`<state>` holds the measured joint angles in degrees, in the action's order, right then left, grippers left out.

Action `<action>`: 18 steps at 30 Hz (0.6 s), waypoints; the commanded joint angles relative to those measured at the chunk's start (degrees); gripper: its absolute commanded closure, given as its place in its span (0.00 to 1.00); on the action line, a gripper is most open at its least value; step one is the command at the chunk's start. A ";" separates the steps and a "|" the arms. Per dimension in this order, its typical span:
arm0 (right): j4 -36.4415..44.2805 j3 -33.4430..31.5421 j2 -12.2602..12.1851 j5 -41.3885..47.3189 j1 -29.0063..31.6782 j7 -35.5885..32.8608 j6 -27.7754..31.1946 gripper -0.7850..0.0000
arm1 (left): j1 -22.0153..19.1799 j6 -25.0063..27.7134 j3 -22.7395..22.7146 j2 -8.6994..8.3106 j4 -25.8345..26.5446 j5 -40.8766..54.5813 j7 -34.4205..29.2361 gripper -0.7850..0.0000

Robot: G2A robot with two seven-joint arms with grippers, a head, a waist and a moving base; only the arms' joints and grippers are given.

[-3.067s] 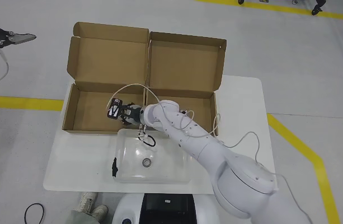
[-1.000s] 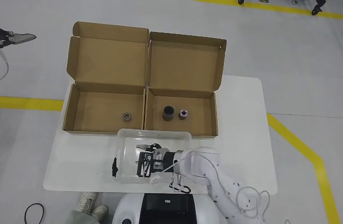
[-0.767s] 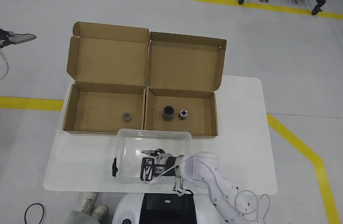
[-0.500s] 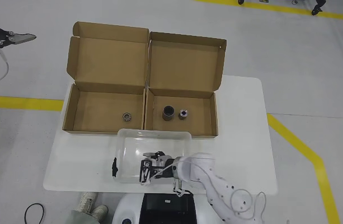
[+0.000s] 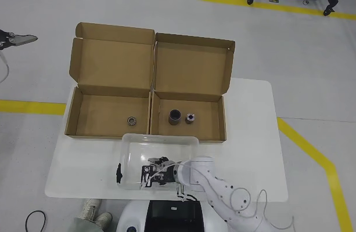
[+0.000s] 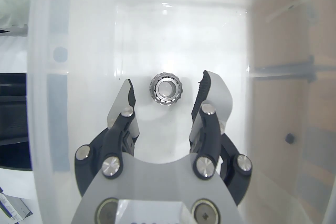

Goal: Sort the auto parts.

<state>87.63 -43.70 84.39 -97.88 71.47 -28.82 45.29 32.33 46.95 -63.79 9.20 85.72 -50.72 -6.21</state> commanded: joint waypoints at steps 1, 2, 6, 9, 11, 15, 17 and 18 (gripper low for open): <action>-0.21 0.54 0.03 -0.19 -0.32 -0.12 -0.28 0.44 | 0.00 0.00 0.00 0.00 0.00 0.00 0.00 0.00; -0.41 0.86 0.05 -0.31 -0.49 -0.21 -0.33 0.44 | 0.00 0.00 0.00 0.00 0.00 0.00 0.00 0.00; -1.24 2.01 0.18 -0.58 -1.28 -0.37 -0.88 0.46 | 0.00 0.00 0.00 0.00 0.00 0.00 0.00 0.00; -1.88 2.62 0.27 -0.86 -1.80 -0.54 -1.89 0.54 | 0.00 0.00 0.00 0.00 0.00 0.00 0.00 0.00; -2.31 2.77 0.35 -0.71 -1.92 -1.19 -3.14 0.60 | 0.00 0.00 0.00 0.00 0.00 0.00 0.00 0.00; -2.59 3.26 0.40 -0.84 -2.31 -1.59 -4.16 0.63 | 0.00 0.00 0.00 0.00 0.00 0.00 0.00 0.00; -2.59 3.54 0.41 -1.20 -2.41 -1.87 -4.82 0.65 | 0.00 0.00 0.00 0.00 0.00 0.00 0.00 0.00; -2.58 3.66 0.41 -1.42 -2.48 -2.11 -5.16 0.69 | 0.00 0.00 0.00 0.00 0.00 0.00 0.00 0.00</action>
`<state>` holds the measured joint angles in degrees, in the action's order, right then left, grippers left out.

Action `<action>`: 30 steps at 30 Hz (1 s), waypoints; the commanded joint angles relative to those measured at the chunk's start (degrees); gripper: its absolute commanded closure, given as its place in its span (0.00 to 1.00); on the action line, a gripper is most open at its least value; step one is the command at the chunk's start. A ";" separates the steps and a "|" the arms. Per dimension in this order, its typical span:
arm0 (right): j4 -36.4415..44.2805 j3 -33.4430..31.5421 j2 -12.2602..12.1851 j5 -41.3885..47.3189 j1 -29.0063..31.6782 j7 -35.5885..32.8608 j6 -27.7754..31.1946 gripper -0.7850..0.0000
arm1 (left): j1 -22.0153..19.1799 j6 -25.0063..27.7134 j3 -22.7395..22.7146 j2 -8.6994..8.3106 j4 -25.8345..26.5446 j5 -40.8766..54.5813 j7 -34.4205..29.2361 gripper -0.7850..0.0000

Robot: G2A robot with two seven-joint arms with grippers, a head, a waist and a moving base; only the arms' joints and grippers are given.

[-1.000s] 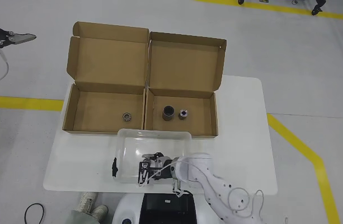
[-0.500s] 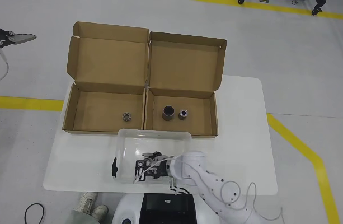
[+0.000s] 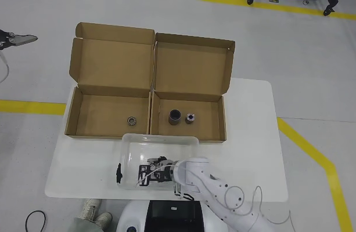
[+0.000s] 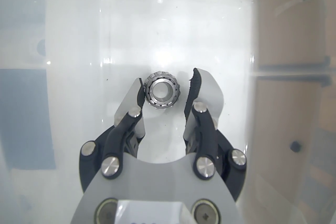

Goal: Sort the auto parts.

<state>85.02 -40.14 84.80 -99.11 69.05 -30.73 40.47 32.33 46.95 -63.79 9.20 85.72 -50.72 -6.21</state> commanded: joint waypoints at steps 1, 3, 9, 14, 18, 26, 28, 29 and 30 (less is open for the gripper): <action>0.09 0.18 0.00 -0.36 -0.09 -0.36 -0.80 0.72 | 0.00 0.00 0.00 0.00 0.00 0.00 0.00 0.00; 0.47 0.24 -0.01 -0.70 -0.08 -0.46 -1.81 0.85 | 0.00 0.00 0.00 0.00 0.00 0.00 0.00 0.00; 2.23 -0.14 -0.40 -2.19 0.53 0.16 -3.98 1.00 | 0.00 0.00 0.00 0.00 0.00 0.00 0.00 0.00; 4.48 -1.61 -0.97 -1.88 1.75 3.69 -5.74 1.00 | 0.00 0.00 0.00 0.00 0.00 0.00 0.00 0.00; 5.28 -3.92 -1.67 -0.23 3.33 11.57 -7.45 1.00 | 0.00 0.00 0.00 0.00 0.00 0.00 0.00 0.00; 4.23 -7.10 -2.84 2.07 5.48 26.95 -9.09 1.00 | 0.00 0.00 0.00 0.00 0.00 0.00 0.00 0.00; 3.83 -7.41 -2.93 3.67 5.47 32.55 -8.76 1.00 | 0.00 0.00 0.00 0.00 0.00 0.00 0.00 0.00; 3.16 -7.62 -3.01 4.10 5.29 35.09 -8.53 1.00 | 0.00 0.00 0.00 0.00 0.00 0.00 0.00 0.00; 2.73 -7.69 -3.03 4.88 5.09 37.65 -8.12 1.00 | 0.00 0.00 0.00 0.00 0.00 0.00 0.00 0.00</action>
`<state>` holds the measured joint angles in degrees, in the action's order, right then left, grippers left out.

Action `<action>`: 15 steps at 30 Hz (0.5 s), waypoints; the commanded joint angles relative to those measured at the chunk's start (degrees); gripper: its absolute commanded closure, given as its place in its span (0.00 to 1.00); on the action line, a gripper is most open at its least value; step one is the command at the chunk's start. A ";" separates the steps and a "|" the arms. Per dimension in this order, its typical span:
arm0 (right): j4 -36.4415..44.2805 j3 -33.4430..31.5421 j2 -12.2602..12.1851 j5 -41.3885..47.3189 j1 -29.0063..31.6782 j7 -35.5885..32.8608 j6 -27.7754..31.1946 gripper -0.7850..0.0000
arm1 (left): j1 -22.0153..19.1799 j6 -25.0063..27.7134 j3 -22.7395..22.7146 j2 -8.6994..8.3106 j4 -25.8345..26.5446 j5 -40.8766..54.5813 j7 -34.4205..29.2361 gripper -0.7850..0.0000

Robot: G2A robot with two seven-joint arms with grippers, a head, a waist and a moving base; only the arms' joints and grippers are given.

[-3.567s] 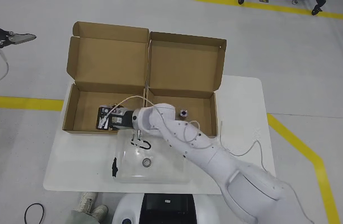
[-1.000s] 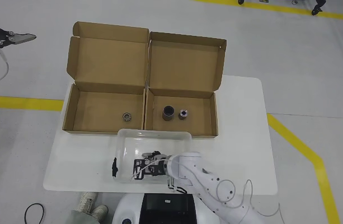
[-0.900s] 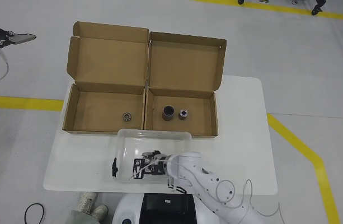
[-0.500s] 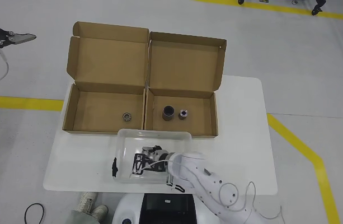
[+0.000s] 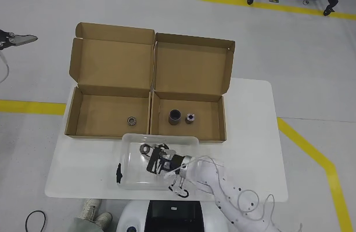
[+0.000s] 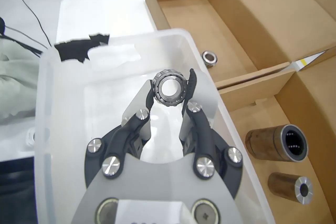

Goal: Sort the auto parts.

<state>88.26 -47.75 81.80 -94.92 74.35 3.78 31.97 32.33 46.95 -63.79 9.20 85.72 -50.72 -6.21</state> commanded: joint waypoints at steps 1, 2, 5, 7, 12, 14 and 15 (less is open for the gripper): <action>-1.00 -0.06 -0.04 1.24 -0.55 5.33 0.93 1.00 | 0.00 0.00 0.00 0.00 0.00 0.00 0.00 0.00; -1.43 0.08 -0.04 1.55 -1.04 7.35 1.58 1.00 | 0.00 0.00 0.00 0.00 0.00 0.00 0.00 0.00; -2.00 0.78 0.11 2.00 -2.83 11.27 2.81 1.00 | 0.00 0.00 0.00 0.00 0.00 0.00 0.00 0.00; -2.14 1.26 0.24 2.09 -4.11 12.93 3.27 1.00 | 0.00 0.00 0.00 0.00 0.00 0.00 0.00 0.00; -2.07 1.88 0.64 2.89 -7.35 15.99 3.35 1.00 | 0.00 0.00 0.00 0.00 0.00 0.00 0.00 0.00; -1.86 2.15 0.82 2.93 -8.68 16.39 3.27 1.00 | 0.00 0.00 0.00 0.00 0.00 0.00 0.00 0.00; -1.56 2.22 0.91 3.04 -9.38 16.64 3.09 1.00 | 0.00 0.00 0.00 0.00 0.00 0.00 0.00 0.00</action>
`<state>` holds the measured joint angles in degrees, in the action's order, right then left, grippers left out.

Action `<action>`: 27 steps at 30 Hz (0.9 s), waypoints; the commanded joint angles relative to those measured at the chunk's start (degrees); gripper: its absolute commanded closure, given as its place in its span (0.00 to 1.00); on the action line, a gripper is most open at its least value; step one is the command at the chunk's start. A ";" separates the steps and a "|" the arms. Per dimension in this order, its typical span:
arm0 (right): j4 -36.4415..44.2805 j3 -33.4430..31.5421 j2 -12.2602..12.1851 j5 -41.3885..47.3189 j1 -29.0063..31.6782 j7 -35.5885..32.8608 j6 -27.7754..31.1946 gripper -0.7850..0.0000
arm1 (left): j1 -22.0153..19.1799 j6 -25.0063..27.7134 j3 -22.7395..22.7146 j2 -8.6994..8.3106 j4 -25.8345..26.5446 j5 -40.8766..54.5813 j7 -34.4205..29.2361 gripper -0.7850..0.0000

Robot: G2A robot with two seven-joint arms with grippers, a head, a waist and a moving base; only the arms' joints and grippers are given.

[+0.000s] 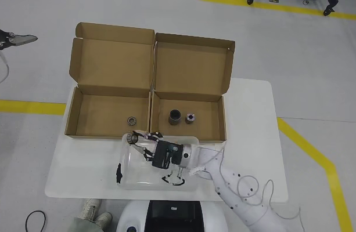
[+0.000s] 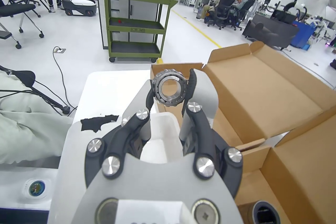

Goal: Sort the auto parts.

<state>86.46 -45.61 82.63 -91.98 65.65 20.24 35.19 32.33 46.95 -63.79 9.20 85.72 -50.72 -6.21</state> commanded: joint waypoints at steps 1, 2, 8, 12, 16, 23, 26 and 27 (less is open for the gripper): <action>0.35 0.22 0.18 0.29 -1.25 0.34 -0.18 1.00 | 0.00 0.00 0.00 0.00 0.00 0.00 0.00 0.00; 0.50 0.34 0.28 0.43 -1.90 0.47 -0.19 1.00 | 0.00 0.00 0.00 0.00 0.00 0.00 0.00 0.00; 1.17 1.08 0.93 1.48 -5.31 0.18 -0.74 1.00 | 0.00 0.00 0.00 0.00 0.00 0.00 0.00 0.00; 1.68 1.37 1.32 1.89 -7.37 -0.72 -1.22 1.00 | 0.00 0.00 0.00 0.00 0.00 0.00 0.00 0.00; 2.64 1.26 1.62 2.46 -9.05 -1.40 -1.76 1.00 | 0.00 0.00 0.00 0.00 0.00 0.00 0.00 0.00; 5.68 0.23 1.83 2.64 -11.35 -2.20 -2.64 1.00 | 0.00 0.00 0.00 0.00 0.00 0.00 0.00 0.00; 6.93 0.02 1.92 2.92 -11.95 -2.73 -2.67 1.00 | 0.00 0.00 0.00 0.00 0.00 0.00 0.00 0.00; 7.66 0.06 1.97 2.95 -12.22 -3.31 -2.63 1.00 | 0.00 0.00 0.00 0.00 0.00 0.00 0.00 0.00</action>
<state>93.51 -45.57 84.56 -89.05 53.68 17.44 32.50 32.33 46.95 -63.79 9.20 85.72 -50.72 -6.21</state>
